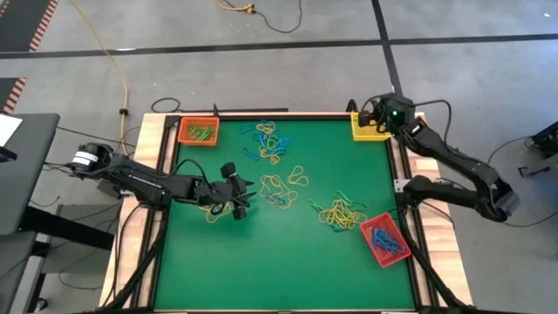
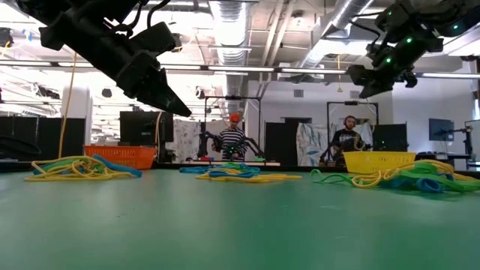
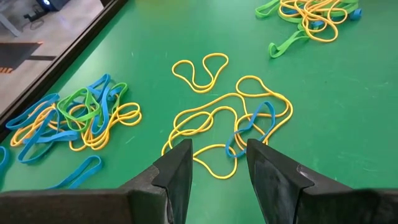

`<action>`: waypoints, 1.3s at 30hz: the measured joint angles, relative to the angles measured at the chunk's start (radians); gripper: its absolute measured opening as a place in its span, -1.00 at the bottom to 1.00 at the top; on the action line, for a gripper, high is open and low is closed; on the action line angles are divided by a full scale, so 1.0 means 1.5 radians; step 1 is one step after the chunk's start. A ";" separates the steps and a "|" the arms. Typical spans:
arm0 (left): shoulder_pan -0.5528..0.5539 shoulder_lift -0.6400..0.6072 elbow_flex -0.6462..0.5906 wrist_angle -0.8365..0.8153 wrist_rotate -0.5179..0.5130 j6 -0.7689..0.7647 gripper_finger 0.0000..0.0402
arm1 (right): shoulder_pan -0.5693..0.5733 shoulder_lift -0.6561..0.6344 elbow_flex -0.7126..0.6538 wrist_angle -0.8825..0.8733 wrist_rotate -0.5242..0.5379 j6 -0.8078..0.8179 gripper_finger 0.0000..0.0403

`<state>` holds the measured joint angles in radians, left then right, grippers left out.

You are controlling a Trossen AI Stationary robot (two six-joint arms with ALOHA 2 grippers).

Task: Sort rubber bands into baskets
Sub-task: Put the yellow rubber band into the yellow bin

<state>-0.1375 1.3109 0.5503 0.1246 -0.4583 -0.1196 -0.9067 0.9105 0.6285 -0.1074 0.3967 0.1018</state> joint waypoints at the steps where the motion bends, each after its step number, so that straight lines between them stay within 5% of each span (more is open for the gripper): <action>1: 0.000 0.000 0.000 0.000 0.000 0.000 -0.30 | 0.000 0.003 0.000 0.002 0.000 -0.002 -0.94; 39: -0.001 0.000 0.000 -0.002 0.005 -0.003 -0.30 | 0.025 0.223 0.000 -0.085 0.119 -0.030 -0.85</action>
<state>-0.1383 1.3108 0.5503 0.1217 -0.4514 -0.1242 -0.8700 1.2451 0.6289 -0.2352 0.5758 0.0565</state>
